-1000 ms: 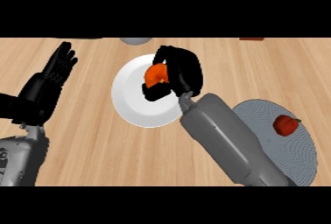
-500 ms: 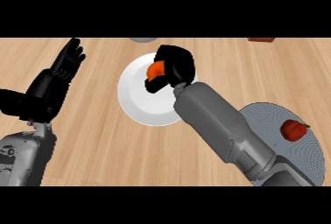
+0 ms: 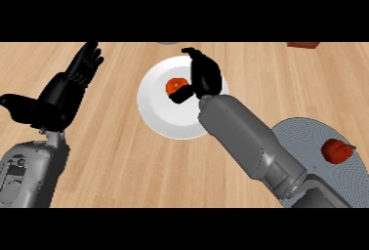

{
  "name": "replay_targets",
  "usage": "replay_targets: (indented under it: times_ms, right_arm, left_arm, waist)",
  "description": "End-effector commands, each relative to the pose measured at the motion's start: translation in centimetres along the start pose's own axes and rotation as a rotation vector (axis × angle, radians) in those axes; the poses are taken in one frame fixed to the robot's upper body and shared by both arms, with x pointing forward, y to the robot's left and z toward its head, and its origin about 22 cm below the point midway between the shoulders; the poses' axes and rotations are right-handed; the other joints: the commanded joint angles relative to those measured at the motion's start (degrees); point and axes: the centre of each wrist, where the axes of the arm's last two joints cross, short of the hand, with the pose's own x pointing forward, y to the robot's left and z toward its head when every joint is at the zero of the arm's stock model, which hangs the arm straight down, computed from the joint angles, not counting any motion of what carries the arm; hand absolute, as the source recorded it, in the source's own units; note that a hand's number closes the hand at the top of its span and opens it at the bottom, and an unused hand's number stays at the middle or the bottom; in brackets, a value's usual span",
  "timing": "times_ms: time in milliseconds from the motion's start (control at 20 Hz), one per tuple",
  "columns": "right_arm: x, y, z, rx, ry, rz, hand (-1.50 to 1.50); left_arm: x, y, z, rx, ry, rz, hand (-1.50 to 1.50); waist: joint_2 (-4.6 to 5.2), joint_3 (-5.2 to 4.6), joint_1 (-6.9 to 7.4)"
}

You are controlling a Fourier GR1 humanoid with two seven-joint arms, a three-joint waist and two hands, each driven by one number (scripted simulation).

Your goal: Pick the squash from the placemat and place it in the plate

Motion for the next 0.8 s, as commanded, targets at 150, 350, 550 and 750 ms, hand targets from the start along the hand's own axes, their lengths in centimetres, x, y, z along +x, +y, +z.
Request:
replay_targets:
  times_ms: [150, 350, 550, 750]
  right_arm:
    - [0.8, -0.7, -0.4, -0.143, -0.05, -0.205, -1.5]
    - [0.3, -1.0, -0.2, -0.181, -0.072, -0.355, -1.5]
    - [0.3, -1.9, -1.0, -0.209, -0.045, -0.468, -1.5]
    - [-1.8, -1.4, -0.7, -0.205, -0.038, -0.524, -1.5]
  left_arm:
    - [0.1, 0.0, -0.3, -0.015, -0.016, -0.005, 0.0]
    - [-0.1, -0.2, 0.4, -0.008, -0.009, 0.006, 0.0]
    - [-1.0, 1.0, 1.2, 0.031, 0.031, -0.013, 0.0]
    - [-1.1, 2.2, 2.5, 0.073, 0.036, -0.011, 0.0]
  waist:
    - [0.03, 0.02, 0.64]
    - [-0.24, 0.08, -0.06]
    - [-0.75, 0.03, -1.85]
    - [-1.59, -0.01, -4.48]
